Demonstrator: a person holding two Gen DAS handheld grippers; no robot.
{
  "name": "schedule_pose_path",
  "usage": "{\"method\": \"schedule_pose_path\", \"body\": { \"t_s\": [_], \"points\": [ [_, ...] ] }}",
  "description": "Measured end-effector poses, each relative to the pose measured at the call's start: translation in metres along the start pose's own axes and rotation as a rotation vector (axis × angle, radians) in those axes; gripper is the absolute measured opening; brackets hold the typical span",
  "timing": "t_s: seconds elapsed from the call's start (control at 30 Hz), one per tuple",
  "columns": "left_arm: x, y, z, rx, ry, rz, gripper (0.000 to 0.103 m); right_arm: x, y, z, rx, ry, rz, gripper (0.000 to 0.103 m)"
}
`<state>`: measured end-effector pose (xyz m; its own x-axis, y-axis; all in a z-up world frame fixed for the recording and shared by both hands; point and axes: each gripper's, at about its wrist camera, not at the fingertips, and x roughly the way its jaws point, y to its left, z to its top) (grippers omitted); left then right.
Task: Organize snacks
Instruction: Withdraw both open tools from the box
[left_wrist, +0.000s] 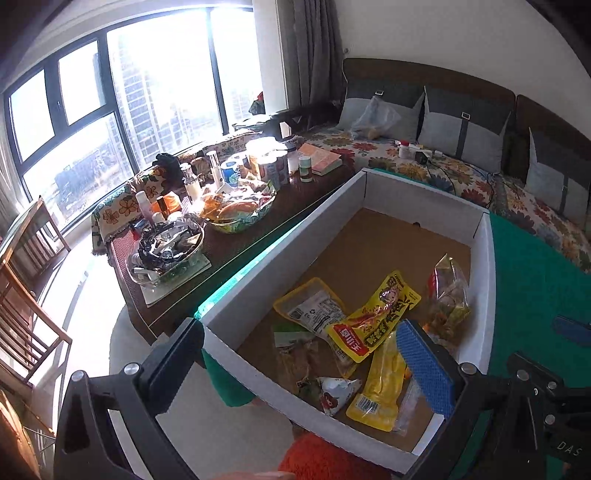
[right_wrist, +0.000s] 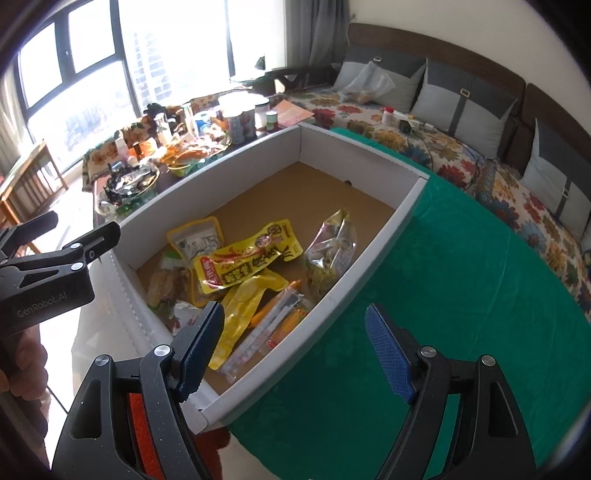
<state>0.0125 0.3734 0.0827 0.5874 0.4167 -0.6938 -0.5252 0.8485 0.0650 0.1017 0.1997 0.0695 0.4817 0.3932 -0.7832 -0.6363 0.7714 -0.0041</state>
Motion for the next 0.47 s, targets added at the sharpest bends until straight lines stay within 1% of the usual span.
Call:
{"method": "schedule_pose_path", "body": {
  "t_s": [0.1, 0.23, 0.37, 0.47],
  "points": [
    [0.0, 0.0, 0.001, 0.001, 0.001, 0.006, 0.103, 0.003, 0.002, 0.0, -0.012, 0.006, -0.002, 0.082],
    [0.002, 0.002, 0.0, -0.008, 0.008, -0.019, 0.103, 0.007, 0.003, -0.001, -0.006, 0.015, 0.002, 0.082],
    [0.01, 0.006, -0.002, -0.044, 0.054, -0.028, 0.103, 0.009, 0.005, 0.0, -0.008, 0.019, 0.006, 0.082],
    [0.012, 0.008, -0.006, -0.057, 0.056, -0.031, 0.103, 0.01, 0.008, 0.0, -0.013, 0.022, 0.011, 0.082]
  ]
}}
